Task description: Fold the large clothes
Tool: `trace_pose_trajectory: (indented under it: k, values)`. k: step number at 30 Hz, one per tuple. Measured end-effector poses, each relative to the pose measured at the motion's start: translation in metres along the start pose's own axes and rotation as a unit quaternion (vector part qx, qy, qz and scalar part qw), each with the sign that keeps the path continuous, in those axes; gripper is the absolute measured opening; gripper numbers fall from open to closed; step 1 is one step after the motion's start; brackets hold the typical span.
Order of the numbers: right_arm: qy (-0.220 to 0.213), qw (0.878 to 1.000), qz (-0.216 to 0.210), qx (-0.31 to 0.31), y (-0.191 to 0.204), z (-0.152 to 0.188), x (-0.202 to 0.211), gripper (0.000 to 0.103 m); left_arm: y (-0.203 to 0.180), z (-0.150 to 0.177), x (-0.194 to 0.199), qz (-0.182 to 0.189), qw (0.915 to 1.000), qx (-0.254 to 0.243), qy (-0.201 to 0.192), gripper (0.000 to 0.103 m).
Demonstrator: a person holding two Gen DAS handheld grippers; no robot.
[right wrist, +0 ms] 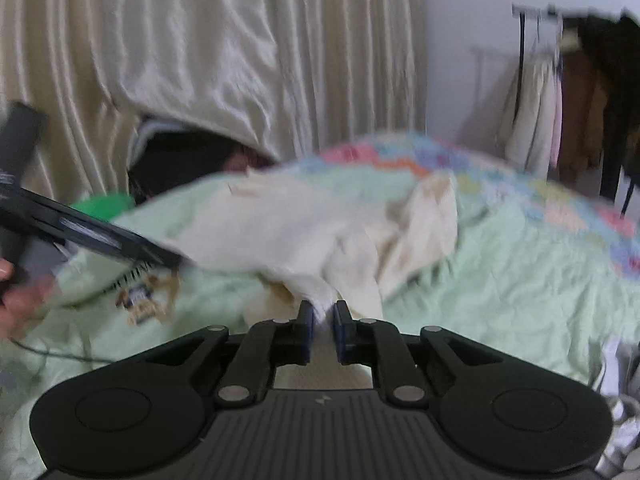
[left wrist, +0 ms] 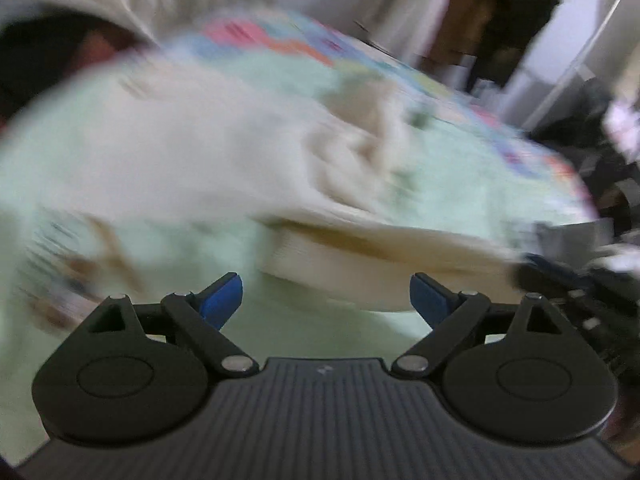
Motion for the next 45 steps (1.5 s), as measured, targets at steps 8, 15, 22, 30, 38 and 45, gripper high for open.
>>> trace_pose_trajectory:
  k: [8, 15, 22, 30, 38, 45]
  values:
    - [0.073, 0.993, -0.080, -0.047, -0.020, 0.001, -0.014, 0.039, 0.017, 0.000, -0.027, 0.004, 0.9961, 0.083, 0.027, 0.092]
    - [0.194, 0.968, -0.108, -0.116, -0.033, 0.053, -0.091, 0.065, 0.024, 0.003, -0.039, -0.012, 0.9956, 0.088, 0.028, 0.092]
    - [0.200, 0.941, -0.178, -0.204, -0.038, 0.055, -0.128, 0.008, 0.026, 0.000, -0.039, -0.011, 0.9960, 0.086, 0.019, 0.092]
    - [0.103, 0.898, -0.299, -0.306, -0.080, 0.009, -0.064, 0.008, 0.006, -0.007, -0.043, 0.169, 0.9765, 0.123, 0.052, 0.092]
    - [0.086, 0.893, -0.289, -0.334, -0.087, 0.018, -0.046, 0.008, 0.028, 0.012, -0.062, 0.292, 0.9083, 0.291, 0.070, 0.098]
    - [0.101, 0.890, -0.324, -0.305, -0.070, 0.016, -0.058, 0.008, 0.022, -0.001, -0.061, 0.286, 0.9161, 0.278, 0.034, 0.102]
Point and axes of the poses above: each gripper's, at about its wrist camera, not at the fingertips, and x roughly against the way its jaws point, y to its left, z to its underside, the point moved 6 cm from there along -x, roughly the way its jaws point, and after that the axes turned 11 degrees about y, right-handed, at the moved point
